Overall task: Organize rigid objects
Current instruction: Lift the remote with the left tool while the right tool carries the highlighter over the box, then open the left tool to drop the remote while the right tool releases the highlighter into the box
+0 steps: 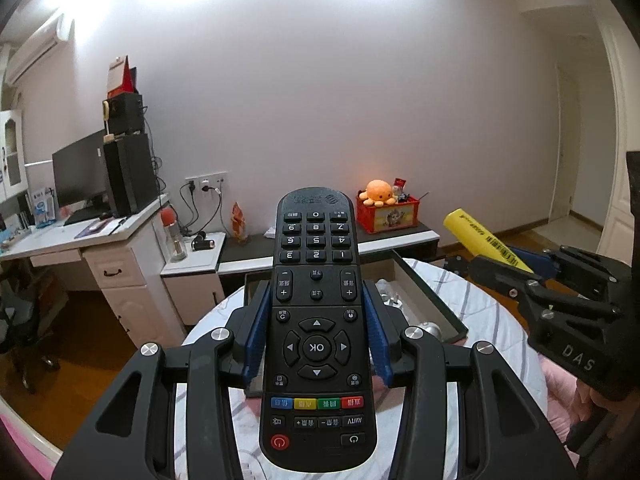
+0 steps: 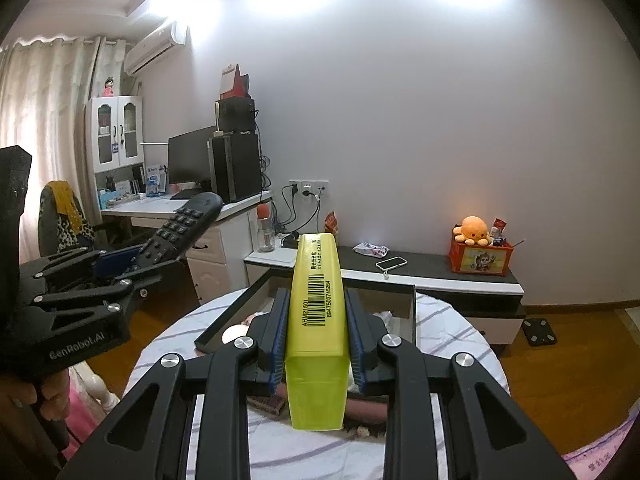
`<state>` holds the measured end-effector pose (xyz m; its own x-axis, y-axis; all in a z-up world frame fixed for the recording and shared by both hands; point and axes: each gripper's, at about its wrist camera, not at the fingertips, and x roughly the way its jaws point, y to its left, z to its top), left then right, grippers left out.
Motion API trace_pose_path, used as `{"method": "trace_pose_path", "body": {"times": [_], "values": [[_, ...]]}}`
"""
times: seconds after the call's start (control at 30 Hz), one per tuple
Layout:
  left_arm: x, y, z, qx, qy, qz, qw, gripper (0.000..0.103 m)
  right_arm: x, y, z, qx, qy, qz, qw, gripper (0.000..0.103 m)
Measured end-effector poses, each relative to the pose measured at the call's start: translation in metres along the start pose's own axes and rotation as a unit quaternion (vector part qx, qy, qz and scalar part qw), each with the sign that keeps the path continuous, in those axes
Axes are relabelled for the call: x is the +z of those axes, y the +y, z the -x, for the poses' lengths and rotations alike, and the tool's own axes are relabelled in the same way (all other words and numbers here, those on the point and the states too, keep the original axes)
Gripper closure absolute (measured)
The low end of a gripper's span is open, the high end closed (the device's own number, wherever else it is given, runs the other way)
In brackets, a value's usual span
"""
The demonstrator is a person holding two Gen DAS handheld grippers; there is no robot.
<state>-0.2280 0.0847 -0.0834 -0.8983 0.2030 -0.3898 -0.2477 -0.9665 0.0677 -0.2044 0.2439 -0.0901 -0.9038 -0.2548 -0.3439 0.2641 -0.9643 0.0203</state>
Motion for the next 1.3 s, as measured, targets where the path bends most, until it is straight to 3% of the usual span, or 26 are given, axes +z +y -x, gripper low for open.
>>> {"method": "trace_pose_path", "body": {"times": [0.53,0.93,1.07,1.3], "values": [[0.010,0.005,-0.123,-0.010,0.074,-0.019,0.9970,0.059,0.015,-0.021,-0.108,-0.003,0.071,0.031,0.997,0.076],[-0.021,0.021,-0.212,-0.003,0.167,-0.017,0.9858,0.059,0.000,-0.031,-0.202,0.005,0.161,0.029,0.987,0.076],[-0.034,0.017,-0.227,0.012,0.193,-0.030,0.9806,0.059,-0.015,-0.034,-0.225,0.002,0.205,0.032,0.978,0.076],[-0.035,0.021,-0.233,0.008,0.194,-0.025,0.9807,0.058,-0.022,-0.034,-0.236,0.000,0.228,0.039,0.973,0.076]]}}
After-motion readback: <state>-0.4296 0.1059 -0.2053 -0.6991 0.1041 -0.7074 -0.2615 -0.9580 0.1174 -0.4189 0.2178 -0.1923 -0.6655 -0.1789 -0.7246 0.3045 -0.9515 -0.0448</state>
